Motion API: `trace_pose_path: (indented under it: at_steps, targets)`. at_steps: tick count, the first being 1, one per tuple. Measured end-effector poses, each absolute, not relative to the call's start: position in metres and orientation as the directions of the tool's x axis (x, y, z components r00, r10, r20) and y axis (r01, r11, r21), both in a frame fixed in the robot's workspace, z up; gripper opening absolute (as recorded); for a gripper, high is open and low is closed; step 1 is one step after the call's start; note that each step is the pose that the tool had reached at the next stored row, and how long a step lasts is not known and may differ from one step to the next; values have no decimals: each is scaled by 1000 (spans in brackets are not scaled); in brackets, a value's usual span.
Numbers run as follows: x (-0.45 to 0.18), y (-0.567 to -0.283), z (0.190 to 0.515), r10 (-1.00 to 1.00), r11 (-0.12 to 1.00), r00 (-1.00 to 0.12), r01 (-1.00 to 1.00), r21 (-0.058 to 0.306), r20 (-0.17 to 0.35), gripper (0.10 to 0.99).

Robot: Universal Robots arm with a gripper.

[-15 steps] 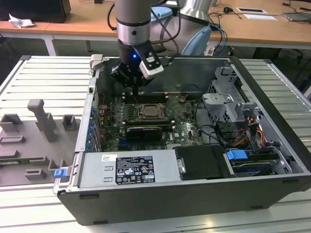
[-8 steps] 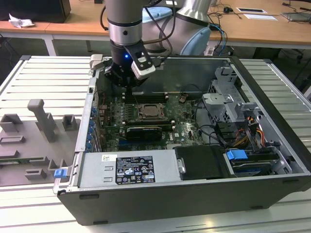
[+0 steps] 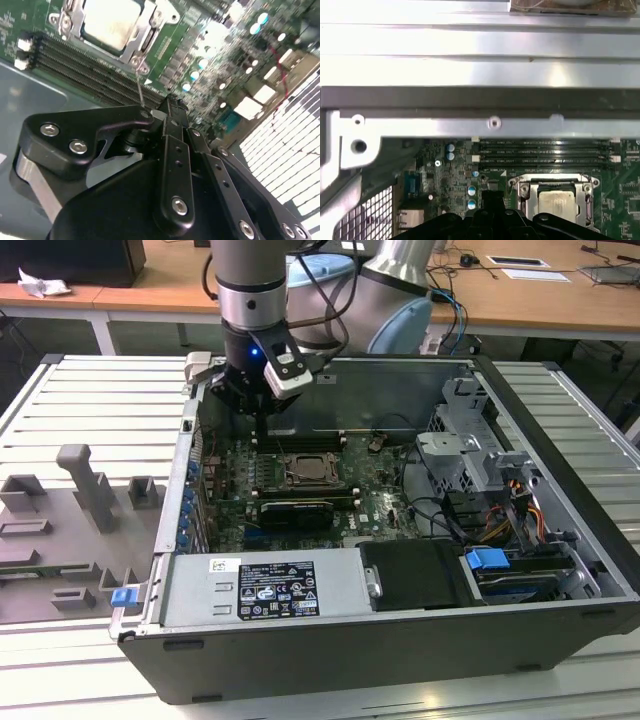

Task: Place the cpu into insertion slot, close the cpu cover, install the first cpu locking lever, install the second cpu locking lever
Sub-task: 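Install the first cpu locking lever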

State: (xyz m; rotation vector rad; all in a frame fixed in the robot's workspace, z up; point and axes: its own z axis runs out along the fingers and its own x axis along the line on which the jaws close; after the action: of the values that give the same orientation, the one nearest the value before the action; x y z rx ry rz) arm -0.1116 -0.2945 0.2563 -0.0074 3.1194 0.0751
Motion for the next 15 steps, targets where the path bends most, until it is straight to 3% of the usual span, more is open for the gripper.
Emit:
trace_pose_path:
  at_steps: [15]
  targets:
    - [-64,-291,251,-1,999,-1000,-2,48,-21,106]
